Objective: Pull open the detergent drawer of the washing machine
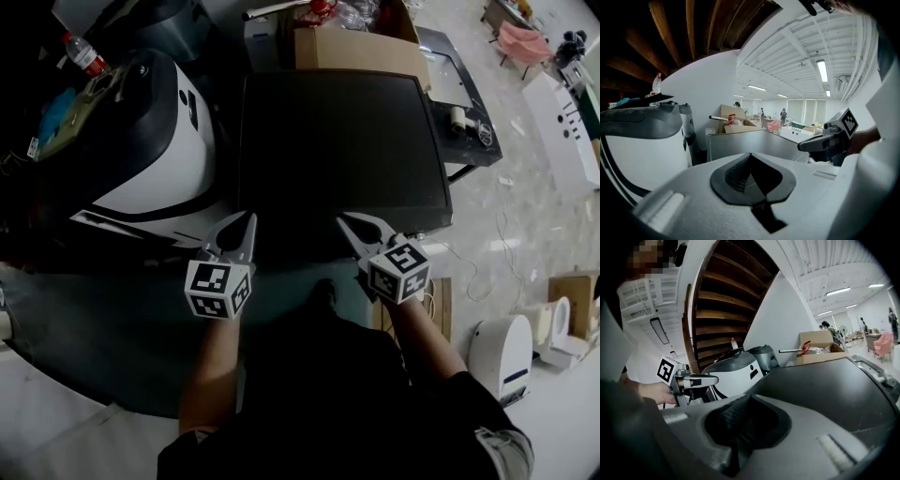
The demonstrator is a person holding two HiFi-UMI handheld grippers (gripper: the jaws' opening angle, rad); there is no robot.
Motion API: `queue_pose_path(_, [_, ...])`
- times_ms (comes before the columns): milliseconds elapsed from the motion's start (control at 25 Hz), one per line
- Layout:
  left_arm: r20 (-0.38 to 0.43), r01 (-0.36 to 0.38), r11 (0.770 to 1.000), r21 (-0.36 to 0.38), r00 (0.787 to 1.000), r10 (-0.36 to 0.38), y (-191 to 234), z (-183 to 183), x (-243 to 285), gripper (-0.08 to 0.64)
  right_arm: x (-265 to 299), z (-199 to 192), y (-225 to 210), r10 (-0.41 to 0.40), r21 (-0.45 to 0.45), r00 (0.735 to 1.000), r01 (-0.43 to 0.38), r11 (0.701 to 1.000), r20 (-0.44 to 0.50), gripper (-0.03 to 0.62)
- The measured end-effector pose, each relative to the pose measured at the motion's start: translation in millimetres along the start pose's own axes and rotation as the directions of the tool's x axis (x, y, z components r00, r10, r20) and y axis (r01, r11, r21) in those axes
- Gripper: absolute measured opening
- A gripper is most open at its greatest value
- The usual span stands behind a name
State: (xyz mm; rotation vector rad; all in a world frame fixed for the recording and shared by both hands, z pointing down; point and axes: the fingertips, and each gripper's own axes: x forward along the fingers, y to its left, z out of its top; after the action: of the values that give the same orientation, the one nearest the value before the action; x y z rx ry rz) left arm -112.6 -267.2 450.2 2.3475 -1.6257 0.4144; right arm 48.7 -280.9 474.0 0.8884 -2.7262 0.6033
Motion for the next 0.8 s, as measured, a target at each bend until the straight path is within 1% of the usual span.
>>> queue_pose_path(120, [-0.025,-0.003,1.0,-0.02,1.0,0.003,8,-14,7,0.011,8,-14,-4,-0.011,0.012,0.999,0.011,1.0,-0.034,0.003])
queue_pose_path(280, [-0.052,-0.006,0.999,-0.045,0.999,0.004,23,-37,5,0.011,13,-37,2,-0.033,0.024,0.996,0.035,0.999,-0.088,0.003])
queue_pose_path(360, [-0.055,0.007,0.998,-0.059,0.998,-0.01,30,-49,1,0.011,17,-48,9,-0.037,0.033,0.993,0.041,0.999,-0.111,0.053])
queue_pose_path(560, [-0.084,0.039,0.993,-0.109,0.995,-0.048,43,-86,-7,0.014,28,-78,18,-0.067,0.049,0.984,0.076,0.996,-0.166,0.089])
queue_pose_path(600, [-0.092,0.045,0.992,-0.12,0.994,-0.056,45,-94,-8,0.031,30,-84,19,-0.072,0.048,0.982,0.082,0.995,-0.177,0.1])
queue_pose_path(680, [-0.105,0.057,0.989,-0.14,0.992,-0.072,46,-109,-9,0.12,32,-96,21,-0.08,0.046,0.978,0.09,0.995,-0.195,0.11])
queue_pose_path(800, [-0.116,0.08,0.984,-0.156,0.988,-0.099,45,-127,-8,0.157,33,-111,21,-0.093,0.045,0.972,0.106,0.993,-0.215,0.13])
